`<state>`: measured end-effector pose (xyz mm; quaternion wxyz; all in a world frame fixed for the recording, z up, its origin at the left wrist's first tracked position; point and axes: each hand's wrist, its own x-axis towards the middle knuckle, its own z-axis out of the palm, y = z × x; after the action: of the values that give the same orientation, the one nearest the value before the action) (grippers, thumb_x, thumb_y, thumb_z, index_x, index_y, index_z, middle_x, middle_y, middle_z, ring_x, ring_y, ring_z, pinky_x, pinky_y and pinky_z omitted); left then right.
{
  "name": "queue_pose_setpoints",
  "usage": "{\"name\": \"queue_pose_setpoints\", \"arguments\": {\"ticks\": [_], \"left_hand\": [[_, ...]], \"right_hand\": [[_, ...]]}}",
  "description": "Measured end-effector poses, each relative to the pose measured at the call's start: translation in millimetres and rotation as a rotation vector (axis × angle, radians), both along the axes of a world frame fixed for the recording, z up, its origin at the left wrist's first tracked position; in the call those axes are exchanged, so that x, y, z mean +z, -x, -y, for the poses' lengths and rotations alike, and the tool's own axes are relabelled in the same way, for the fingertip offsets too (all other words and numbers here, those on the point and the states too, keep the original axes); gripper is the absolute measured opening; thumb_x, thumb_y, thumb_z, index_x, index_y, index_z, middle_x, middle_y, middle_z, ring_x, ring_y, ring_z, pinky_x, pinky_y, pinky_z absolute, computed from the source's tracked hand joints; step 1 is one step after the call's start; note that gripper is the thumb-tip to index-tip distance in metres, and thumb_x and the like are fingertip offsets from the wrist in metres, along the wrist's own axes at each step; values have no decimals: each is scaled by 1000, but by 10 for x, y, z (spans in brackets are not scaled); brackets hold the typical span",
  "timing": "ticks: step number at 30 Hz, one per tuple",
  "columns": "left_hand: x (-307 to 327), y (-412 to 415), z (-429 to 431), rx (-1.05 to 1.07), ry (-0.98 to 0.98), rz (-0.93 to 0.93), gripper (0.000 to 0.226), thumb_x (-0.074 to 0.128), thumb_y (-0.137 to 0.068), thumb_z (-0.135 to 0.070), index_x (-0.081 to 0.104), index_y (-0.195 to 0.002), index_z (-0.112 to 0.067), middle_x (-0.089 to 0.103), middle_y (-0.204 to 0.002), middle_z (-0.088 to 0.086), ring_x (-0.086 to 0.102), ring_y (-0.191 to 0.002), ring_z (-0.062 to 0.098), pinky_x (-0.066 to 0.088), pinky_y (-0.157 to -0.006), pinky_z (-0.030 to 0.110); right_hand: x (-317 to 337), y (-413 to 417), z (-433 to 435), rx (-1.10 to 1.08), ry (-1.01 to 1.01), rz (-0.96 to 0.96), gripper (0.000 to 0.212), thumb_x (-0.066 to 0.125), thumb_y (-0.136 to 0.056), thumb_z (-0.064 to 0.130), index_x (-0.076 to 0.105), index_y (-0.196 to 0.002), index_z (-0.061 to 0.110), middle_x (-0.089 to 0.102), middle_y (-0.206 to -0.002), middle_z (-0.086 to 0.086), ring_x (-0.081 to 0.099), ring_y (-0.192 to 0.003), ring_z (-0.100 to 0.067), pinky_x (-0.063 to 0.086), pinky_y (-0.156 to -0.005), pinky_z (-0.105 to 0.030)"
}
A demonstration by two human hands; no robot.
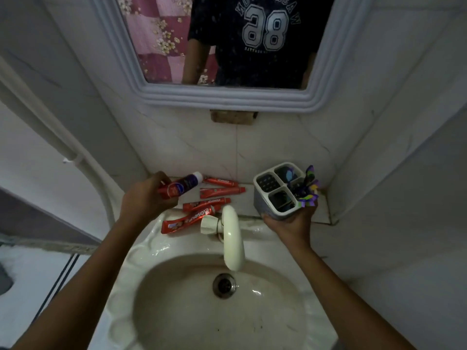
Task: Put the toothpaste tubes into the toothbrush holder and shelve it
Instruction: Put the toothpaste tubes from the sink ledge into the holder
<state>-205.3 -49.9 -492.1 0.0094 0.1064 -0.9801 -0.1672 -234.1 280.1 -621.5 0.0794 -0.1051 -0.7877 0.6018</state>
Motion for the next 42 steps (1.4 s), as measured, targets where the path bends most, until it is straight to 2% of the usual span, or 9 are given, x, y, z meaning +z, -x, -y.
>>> {"name": "queue_pose_setpoints", "arguments": {"ticks": [6, 8, 14, 19, 25, 30, 34, 38, 42], "left_hand": [[831, 182, -739, -338, -211, 65, 43, 77, -76, -28, 59, -115, -21, 62, -101, -5, 65, -80, 10, 54, -68, 24], [935, 344, -981, -449, -133, 88, 45, 76, -76, -30, 60, -117, -21, 62, -107, -4, 59, -91, 8, 47, -78, 22], [886, 992, -1544, -572, 190, 229, 50, 78, -75, -31, 62, -121, -22, 63, -118, 2, 61, -101, 18, 49, -83, 29], [677, 1274, -1779, -731, 221, 220, 45, 74, -80, -21, 63, -123, -20, 63, -117, 2, 60, -107, 21, 48, -86, 33], [286, 1230, -1244, -461, -296, 57, 17, 70, -83, -15, 71, -101, -13, 70, -95, 5, 67, -83, 22, 57, -79, 37], [-376, 955, -819, -279, 65, 284, 22, 59, -90, -27, 70, -108, -21, 70, -114, 6, 65, -103, 24, 52, -88, 36], [-598, 896, -761, -365, 168, 345, 69, 48, -65, -88, 63, -116, -44, 70, -102, -17, 65, -81, 5, 54, -71, 26], [-397, 885, -874, -531, 390, 334, 53, 54, -85, -62, 58, -129, -32, 61, -122, -11, 62, -112, 17, 48, -87, 33], [-324, 961, -876, -483, 502, 312, 39, 57, -89, -41, 62, -123, -23, 66, -121, 4, 61, -114, 24, 46, -94, 38]], "right_hand": [[7, -7, -11, -4, -59, 10, 121, 105, -53, 29, 39, -152, 8, 65, -143, -14, 70, -129, -26, 59, -108, -37], [8, -14, -10, 37, -47, 62, 112, 107, -59, 19, 45, -150, 1, 67, -137, -17, 71, -118, -25, 61, -106, -45], [-288, 121, -36, 0, 36, 10, 131, 107, -48, 27, 32, -156, 27, 53, -157, -8, 61, -143, -23, 54, -118, -53], [-183, 55, 17, -18, -34, -42, 126, 102, -48, 36, 31, -151, 24, 53, -154, -13, 60, -140, -23, 49, -114, -17], [-204, 78, 29, -32, -50, -66, 123, 101, -47, 39, 38, -150, 13, 58, -148, -13, 64, -135, -21, 56, -114, -31], [-340, 138, -25, -12, -61, -37, 119, 103, -46, 31, 47, -149, 8, 61, -145, -12, 68, -133, -23, 60, -109, -33], [-344, 140, -41, 9, -59, -61, 121, 102, -48, 31, 41, -150, 11, 60, -146, -14, 67, -133, -21, 56, -107, -22], [-334, 140, -44, 38, -32, -89, 120, 101, -50, 31, 40, -150, 7, 61, -144, -14, 68, -130, -21, 57, -105, -19], [-294, 140, -57, 60, -30, -143, 119, 104, -51, 18, 36, -148, 4, 59, -146, -19, 66, -130, -24, 48, -102, -4]]}}
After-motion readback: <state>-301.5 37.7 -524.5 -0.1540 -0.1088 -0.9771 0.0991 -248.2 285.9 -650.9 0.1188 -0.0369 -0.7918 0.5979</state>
